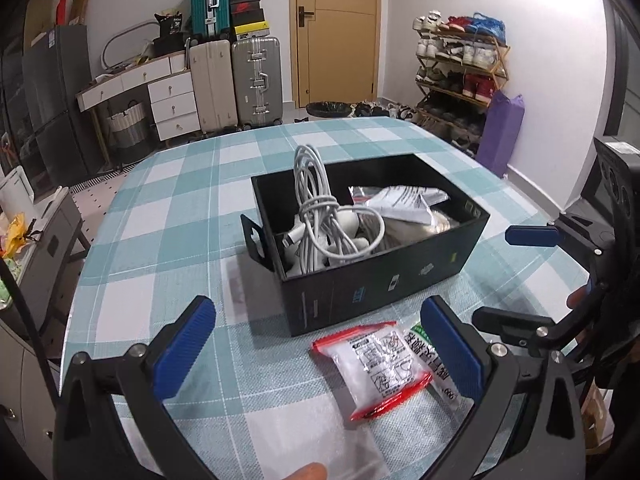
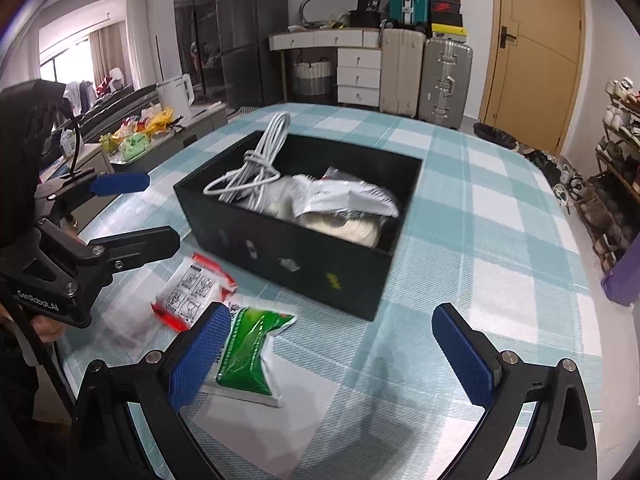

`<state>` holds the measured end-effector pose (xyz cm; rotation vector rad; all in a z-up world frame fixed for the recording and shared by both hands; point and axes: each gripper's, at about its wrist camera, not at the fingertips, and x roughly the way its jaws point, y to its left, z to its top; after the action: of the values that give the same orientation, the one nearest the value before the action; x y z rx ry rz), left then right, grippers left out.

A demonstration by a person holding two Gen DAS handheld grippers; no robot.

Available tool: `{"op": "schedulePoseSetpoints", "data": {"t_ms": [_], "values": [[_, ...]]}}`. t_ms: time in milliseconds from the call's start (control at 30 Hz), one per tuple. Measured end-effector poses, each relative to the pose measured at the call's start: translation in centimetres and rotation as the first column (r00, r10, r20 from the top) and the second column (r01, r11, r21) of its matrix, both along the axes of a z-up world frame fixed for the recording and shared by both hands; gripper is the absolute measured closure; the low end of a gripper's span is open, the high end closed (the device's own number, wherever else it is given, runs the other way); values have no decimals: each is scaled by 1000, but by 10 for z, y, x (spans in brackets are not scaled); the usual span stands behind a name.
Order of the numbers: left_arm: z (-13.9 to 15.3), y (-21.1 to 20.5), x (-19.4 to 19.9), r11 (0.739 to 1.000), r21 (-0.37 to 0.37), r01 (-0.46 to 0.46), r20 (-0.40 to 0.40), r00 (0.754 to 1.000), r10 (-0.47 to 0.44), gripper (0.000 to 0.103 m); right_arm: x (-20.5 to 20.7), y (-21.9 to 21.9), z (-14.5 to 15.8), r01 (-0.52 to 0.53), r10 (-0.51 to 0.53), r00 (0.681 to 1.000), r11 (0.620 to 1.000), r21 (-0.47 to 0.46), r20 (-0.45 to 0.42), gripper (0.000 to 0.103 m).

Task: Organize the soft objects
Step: 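Open both grippers and withdraw them from the box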

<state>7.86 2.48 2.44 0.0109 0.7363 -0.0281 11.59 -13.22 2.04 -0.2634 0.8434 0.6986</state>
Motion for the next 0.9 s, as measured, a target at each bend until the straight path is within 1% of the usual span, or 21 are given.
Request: {"op": "schedulePoseSetpoints", "data": {"t_ms": [67,367,467,533,633,733,900], "values": [[-2,-1,-1,1000,10,0,-5,1000,0,0,-1,4,-5,-4,4,1000,1000,-13,-15,1],[-16,-2,2,1000,11,16,-56,998,-16,0,0,16,-25,-3,-1,997,999,-51,-79,1],[-19,-3,2,1000,11,18,-66,998,-17,0,0,18,-31,2,-9,997,996,-87,-73,1],[-20,-2,3,1000,7,14,-73,997,-13,0,1,16,-31,8,-15,997,996,-89,-75,1],[-23,-1,3,1000,6,11,-81,997,-10,0,4,12,-30,32,-37,998,994,-109,-50,1],[-24,-1,5,1000,12,9,-88,996,-8,0,7,7,-30,45,-51,997,993,-113,-57,1],[-24,3,5,1000,2,4,-91,996,-4,0,0,15,-29,-8,1,997,996,-87,-74,1]]}}
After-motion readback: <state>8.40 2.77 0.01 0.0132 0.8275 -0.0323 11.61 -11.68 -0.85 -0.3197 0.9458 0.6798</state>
